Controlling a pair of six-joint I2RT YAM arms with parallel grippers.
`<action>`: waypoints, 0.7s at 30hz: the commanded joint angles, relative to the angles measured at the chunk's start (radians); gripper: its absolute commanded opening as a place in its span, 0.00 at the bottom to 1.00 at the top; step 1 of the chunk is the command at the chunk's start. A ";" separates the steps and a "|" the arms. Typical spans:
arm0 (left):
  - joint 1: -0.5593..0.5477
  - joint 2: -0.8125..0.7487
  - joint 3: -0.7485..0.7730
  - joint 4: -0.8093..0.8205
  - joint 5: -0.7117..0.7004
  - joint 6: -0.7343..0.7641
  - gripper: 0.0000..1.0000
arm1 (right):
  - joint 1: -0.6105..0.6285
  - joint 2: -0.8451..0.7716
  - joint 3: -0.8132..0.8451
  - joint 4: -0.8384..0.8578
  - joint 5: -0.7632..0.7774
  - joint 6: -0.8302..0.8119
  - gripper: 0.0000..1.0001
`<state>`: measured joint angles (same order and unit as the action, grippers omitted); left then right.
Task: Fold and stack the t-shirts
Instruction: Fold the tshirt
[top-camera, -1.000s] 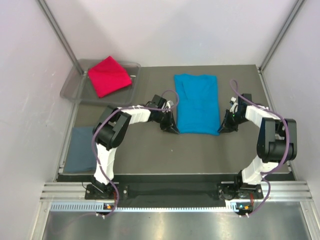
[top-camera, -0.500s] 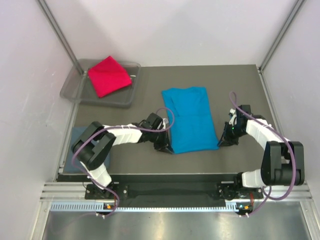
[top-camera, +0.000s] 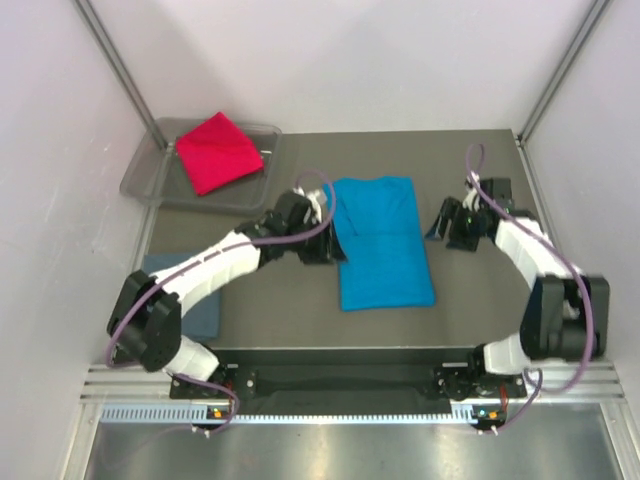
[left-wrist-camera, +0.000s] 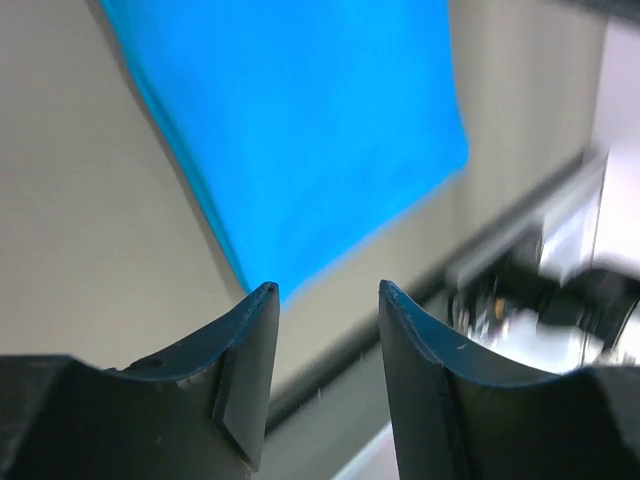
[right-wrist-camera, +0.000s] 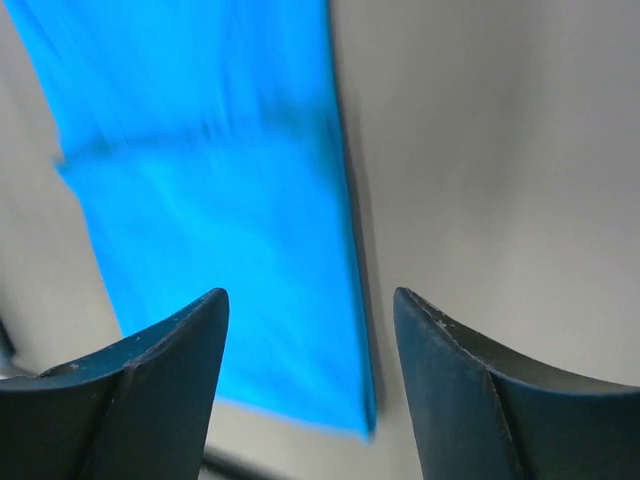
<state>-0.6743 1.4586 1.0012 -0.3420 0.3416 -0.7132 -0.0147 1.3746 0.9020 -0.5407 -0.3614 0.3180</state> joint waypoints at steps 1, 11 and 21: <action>0.116 0.095 0.127 0.023 -0.059 0.103 0.49 | 0.007 0.191 0.155 0.229 -0.046 0.007 0.67; 0.317 0.558 0.530 0.090 -0.015 0.175 0.49 | 0.036 0.595 0.541 0.370 -0.194 0.055 0.58; 0.344 0.778 0.666 0.241 0.021 0.117 0.46 | 0.038 0.754 0.672 0.377 -0.246 0.055 0.52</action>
<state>-0.3313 2.2013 1.6100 -0.1947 0.3496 -0.5781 0.0189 2.1178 1.5154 -0.2077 -0.5686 0.3782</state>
